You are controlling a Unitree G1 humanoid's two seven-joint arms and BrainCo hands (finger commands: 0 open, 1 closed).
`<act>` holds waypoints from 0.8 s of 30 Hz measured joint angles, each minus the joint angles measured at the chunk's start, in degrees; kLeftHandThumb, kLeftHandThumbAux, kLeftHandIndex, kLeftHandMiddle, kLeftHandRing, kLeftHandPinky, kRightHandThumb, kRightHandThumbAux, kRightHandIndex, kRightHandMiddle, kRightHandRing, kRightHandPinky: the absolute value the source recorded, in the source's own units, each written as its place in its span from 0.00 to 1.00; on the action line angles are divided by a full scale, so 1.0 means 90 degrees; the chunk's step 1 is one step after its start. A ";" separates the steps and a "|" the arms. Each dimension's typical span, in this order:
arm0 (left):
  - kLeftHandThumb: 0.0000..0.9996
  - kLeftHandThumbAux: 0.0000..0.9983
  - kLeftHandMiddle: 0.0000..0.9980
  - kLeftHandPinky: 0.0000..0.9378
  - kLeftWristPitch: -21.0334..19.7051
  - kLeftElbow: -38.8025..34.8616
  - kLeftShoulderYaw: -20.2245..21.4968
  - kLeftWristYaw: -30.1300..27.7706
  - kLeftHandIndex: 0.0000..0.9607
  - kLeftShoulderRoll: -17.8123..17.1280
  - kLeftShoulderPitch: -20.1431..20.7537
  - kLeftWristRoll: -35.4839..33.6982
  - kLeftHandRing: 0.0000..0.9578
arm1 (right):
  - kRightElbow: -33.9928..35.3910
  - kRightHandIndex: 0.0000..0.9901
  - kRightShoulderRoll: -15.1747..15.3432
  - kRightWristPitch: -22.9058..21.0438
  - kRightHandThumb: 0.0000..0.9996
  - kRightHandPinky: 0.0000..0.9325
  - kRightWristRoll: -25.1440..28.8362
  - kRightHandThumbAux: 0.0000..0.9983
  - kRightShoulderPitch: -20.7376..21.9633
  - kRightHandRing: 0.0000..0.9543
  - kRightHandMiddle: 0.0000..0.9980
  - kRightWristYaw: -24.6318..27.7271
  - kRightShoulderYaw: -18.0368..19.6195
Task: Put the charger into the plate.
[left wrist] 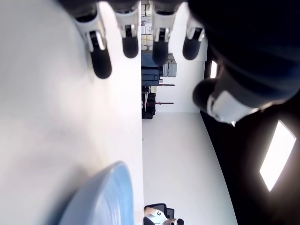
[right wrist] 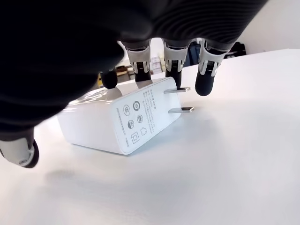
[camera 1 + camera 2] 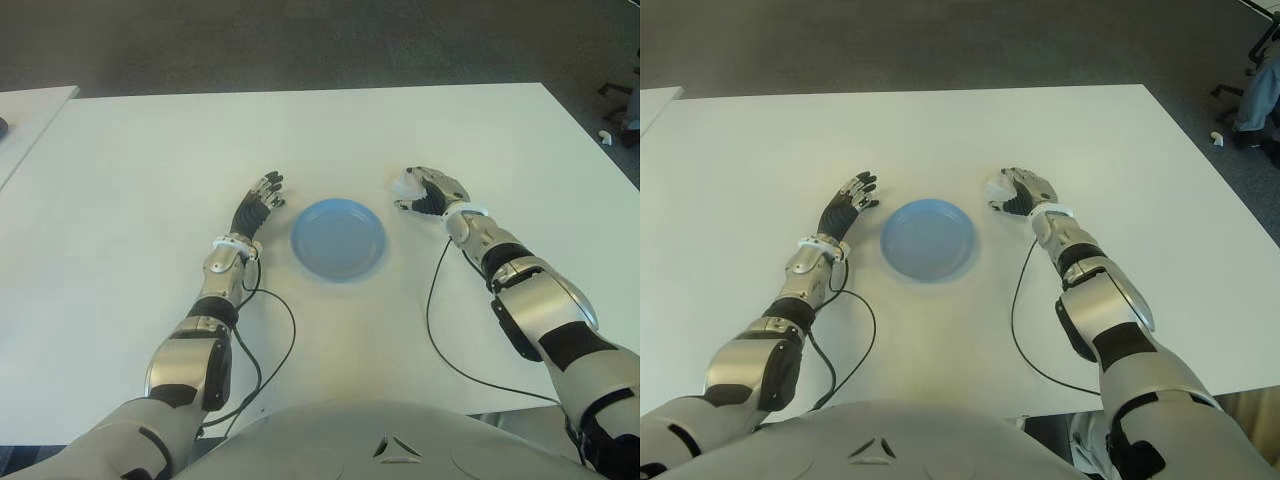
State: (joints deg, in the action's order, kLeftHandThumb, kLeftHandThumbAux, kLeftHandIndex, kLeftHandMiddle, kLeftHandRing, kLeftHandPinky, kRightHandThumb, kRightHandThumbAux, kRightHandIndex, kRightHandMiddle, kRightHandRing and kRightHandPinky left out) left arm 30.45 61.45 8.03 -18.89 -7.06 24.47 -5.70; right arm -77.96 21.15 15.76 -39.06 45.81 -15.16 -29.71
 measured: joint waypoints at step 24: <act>0.00 0.59 0.10 0.05 -0.0242 -0.0187 0.0000 -0.0029 0.11 0.0007 -0.0054 -0.0113 0.08 | 0.0541 0.00 0.1134 0.1085 0.00 0.00 -0.0699 0.57 -0.0306 0.00 0.00 -0.0625 -0.1389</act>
State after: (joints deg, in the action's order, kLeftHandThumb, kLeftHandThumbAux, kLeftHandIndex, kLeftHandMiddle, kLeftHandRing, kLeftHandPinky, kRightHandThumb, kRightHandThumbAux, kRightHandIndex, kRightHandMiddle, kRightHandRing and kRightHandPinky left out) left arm 28.27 59.77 8.03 -19.15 -6.99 23.98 -6.71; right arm -73.09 31.36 25.52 -45.35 43.06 -20.79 -42.21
